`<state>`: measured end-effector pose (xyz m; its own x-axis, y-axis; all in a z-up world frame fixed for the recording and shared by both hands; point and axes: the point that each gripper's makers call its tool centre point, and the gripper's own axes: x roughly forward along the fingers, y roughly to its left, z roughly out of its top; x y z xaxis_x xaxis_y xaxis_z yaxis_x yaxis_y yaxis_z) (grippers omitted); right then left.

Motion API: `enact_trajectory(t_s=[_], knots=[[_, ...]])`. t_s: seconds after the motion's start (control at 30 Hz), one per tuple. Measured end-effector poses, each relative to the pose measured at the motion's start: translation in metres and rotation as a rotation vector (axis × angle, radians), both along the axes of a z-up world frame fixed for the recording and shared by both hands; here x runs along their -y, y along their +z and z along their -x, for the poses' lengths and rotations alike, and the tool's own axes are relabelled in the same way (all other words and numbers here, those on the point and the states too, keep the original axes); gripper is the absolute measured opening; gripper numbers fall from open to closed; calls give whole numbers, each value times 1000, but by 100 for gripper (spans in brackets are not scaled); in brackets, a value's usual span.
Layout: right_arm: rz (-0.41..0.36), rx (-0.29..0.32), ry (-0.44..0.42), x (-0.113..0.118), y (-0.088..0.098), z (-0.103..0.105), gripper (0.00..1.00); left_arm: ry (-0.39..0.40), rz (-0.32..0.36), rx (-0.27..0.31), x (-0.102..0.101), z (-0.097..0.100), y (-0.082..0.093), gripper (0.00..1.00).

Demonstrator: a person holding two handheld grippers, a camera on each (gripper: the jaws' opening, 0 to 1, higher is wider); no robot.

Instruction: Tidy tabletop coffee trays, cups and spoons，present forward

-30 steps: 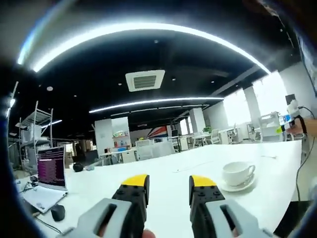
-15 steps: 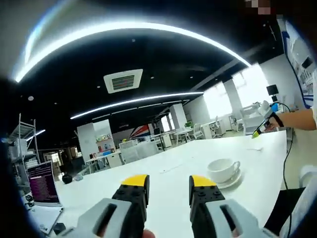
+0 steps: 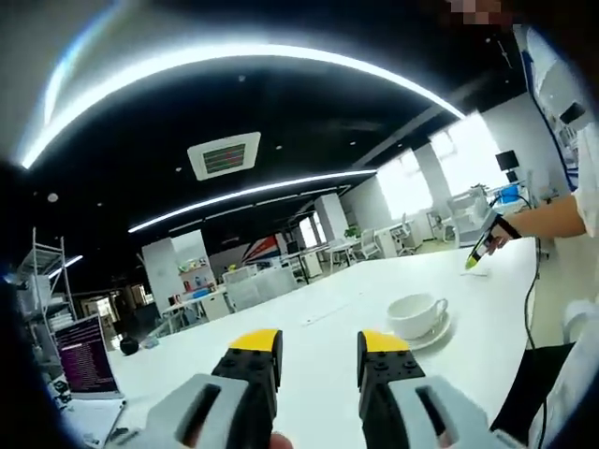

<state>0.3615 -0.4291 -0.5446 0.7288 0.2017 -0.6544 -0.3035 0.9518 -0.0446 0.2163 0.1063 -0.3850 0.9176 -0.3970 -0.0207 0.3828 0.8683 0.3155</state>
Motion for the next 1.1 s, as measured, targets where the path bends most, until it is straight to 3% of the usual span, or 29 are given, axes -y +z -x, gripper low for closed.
enact_trajectory(t_s=[0.4,0.67,0.83,1.1], knots=[[13,-75,-15,-1,-19,1,20,-29,-9,-18,5,3,0,33],[34,-70,-30,-2,-23,6,6,-31,-10,-28,4,1,-3,33],[57,-59,-24,-9,-21,13,5,-39,-15,-49,7,0,-9,33],[34,-56,-59,-7,-18,15,5,-54,-25,-60,12,1,-10,33]])
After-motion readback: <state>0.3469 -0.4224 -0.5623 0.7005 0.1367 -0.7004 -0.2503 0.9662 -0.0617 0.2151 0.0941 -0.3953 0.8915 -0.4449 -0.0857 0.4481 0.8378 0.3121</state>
